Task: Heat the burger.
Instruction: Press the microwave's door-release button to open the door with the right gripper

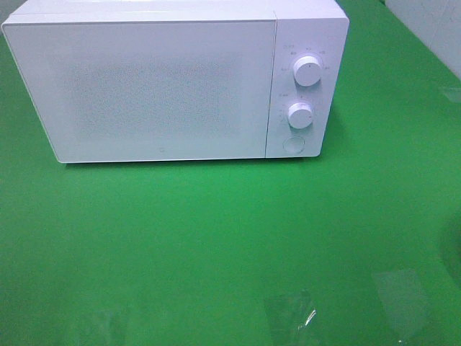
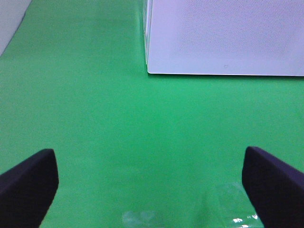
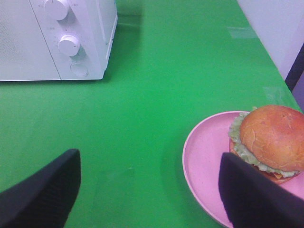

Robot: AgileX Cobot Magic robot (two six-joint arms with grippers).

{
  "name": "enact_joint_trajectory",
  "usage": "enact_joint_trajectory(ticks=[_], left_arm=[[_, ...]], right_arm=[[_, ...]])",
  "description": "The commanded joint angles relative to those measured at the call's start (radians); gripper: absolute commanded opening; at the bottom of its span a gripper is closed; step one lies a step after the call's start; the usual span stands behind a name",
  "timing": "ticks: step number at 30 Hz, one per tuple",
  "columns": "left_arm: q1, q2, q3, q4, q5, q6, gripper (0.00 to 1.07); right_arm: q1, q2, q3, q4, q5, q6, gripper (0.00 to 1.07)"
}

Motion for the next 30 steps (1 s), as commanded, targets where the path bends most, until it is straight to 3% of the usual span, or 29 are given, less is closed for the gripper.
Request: enact_joint_trajectory(ticks=[1,16,30], left_arm=[[-0.003,-0.011,0.002,-0.004,-0.013,0.005,1.0],[-0.003,-0.011,0.002,-0.004,-0.013,0.005,1.0],[-0.003,-0.011,0.002,-0.004,-0.013,0.005,1.0]], right_arm=[[-0.003,-0.027,0.001,0.001,-0.013,-0.007,0.76],[-0.003,-0.023,-0.007,0.001,-0.021,-0.008,0.76],[-0.003,0.209,-0.06,-0.002,-0.229,-0.007,0.76]])
